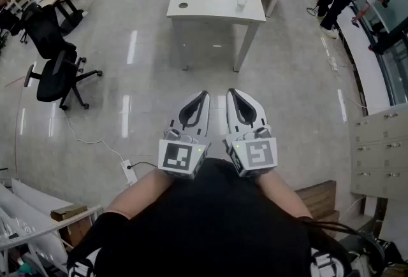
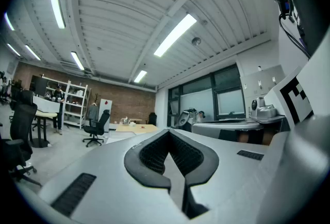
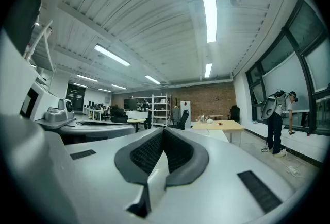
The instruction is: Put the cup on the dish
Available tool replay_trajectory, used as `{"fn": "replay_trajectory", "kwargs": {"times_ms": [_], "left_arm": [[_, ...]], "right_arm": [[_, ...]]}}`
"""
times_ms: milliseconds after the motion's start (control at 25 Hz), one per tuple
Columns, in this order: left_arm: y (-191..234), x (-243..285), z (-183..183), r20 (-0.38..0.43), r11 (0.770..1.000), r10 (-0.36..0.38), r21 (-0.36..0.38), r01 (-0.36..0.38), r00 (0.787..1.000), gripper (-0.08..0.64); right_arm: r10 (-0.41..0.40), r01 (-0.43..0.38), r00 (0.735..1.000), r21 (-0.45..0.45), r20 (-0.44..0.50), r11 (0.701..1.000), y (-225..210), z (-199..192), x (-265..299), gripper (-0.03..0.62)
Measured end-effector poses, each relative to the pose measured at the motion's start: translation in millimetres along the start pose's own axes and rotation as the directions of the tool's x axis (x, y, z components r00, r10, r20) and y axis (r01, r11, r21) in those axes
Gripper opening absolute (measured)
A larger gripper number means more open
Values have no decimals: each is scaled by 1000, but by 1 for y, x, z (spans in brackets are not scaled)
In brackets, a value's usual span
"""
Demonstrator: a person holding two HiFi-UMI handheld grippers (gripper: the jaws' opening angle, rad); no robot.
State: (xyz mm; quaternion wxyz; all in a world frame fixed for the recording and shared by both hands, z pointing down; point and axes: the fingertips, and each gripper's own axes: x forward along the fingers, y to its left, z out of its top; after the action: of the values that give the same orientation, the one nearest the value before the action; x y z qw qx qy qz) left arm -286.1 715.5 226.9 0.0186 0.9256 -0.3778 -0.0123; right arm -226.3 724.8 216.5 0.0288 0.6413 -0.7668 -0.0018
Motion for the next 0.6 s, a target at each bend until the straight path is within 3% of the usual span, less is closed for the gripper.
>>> {"fn": "replay_trajectory", "kwargs": {"times_ms": [600], "left_arm": [[26,-28,-6,0,1000,-26,-15,26,1000,5]], "right_arm": [[-20,20,1000,1,5,1000,39,-4,6,12]]}}
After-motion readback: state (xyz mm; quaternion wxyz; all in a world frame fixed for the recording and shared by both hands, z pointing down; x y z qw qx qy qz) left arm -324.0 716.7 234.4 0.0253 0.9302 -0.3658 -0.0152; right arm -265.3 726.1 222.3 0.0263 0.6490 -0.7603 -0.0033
